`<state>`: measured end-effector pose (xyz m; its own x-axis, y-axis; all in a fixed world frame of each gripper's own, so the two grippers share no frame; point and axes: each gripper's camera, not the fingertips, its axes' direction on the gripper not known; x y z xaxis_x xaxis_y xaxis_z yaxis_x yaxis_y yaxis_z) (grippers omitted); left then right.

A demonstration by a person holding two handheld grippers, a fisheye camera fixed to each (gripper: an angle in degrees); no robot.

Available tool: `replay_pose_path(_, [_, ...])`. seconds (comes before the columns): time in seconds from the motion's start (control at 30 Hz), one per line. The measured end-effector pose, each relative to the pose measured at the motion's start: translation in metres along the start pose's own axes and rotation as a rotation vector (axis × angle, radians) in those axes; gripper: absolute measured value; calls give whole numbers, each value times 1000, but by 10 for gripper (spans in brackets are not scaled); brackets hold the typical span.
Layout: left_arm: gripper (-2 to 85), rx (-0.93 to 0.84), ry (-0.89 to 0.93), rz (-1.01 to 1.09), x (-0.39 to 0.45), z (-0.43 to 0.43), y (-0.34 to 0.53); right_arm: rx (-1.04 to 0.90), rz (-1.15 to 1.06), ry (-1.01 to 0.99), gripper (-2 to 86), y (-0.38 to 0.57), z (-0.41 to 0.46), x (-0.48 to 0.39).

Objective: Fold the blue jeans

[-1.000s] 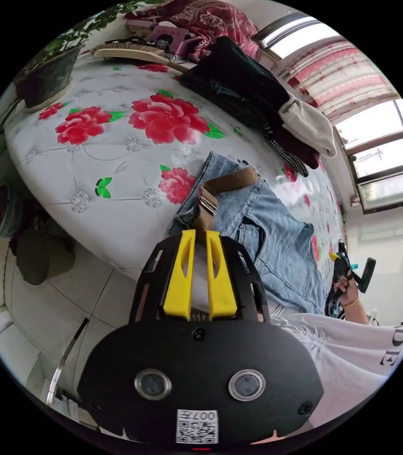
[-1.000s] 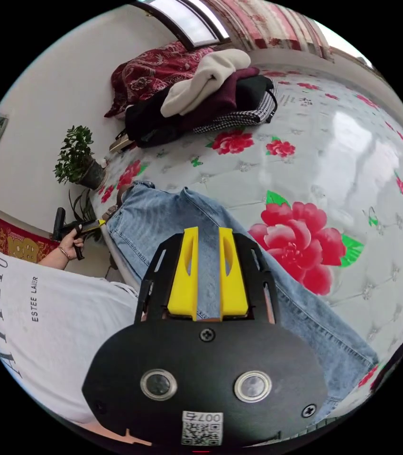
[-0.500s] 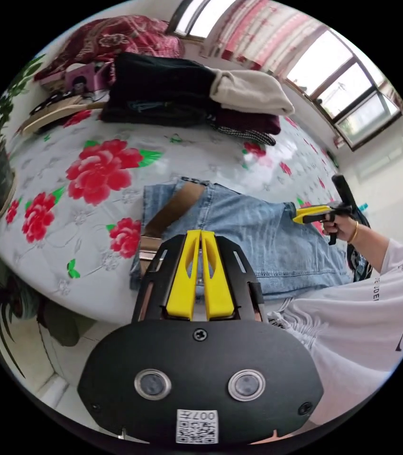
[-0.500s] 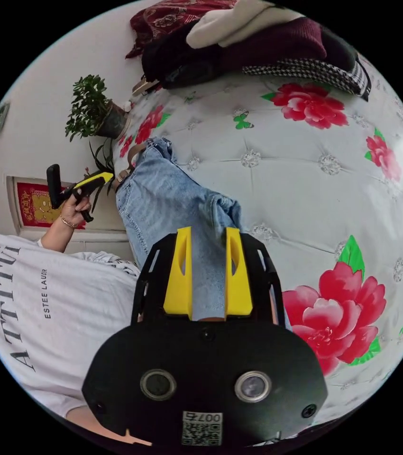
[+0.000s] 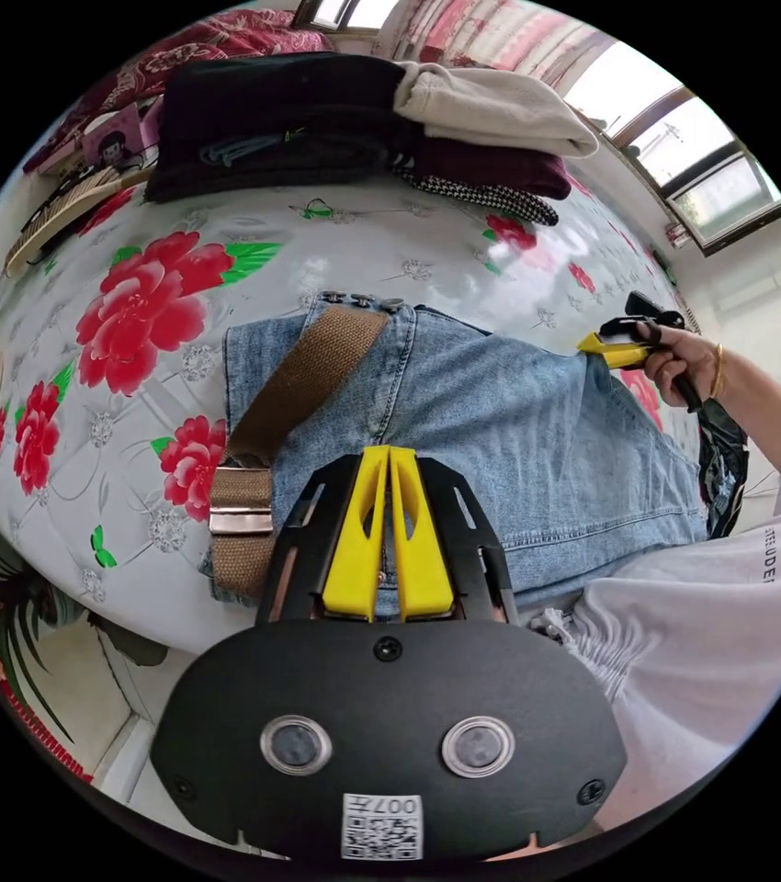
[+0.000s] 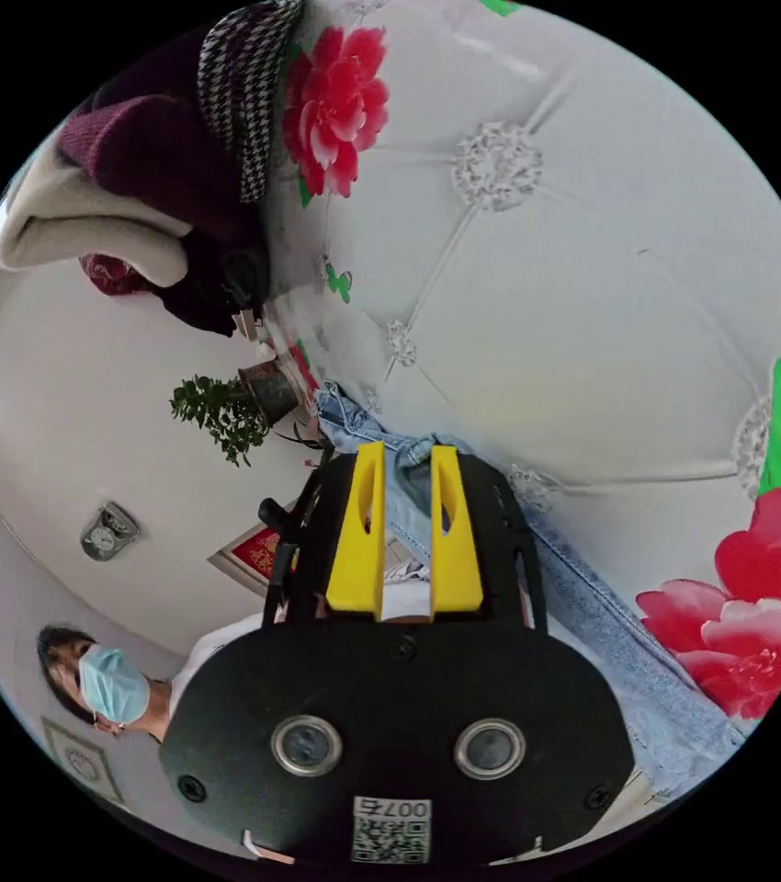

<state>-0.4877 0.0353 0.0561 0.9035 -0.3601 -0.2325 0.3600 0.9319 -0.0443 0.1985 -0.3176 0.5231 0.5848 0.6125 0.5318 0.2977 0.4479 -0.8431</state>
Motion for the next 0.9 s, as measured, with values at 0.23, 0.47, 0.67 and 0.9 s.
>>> replay_pose_path(0.23, [-10,-8,-32,16,10,8,-2,48,-106,74,17,-4,-12,-19])
replay_pose_path(0.47, [-10,5,8,-47,18,0,-3,428,-333,114,26,71,-49,-30])
replay_pose_path(0.67, [-8,79,25,51,52,-25,6,409,-463,344,59,154,36,-19])
replay_pose_path(0.9, [-9,-67,54,233,94,2,15,833,-172,461,74,309,49,79])
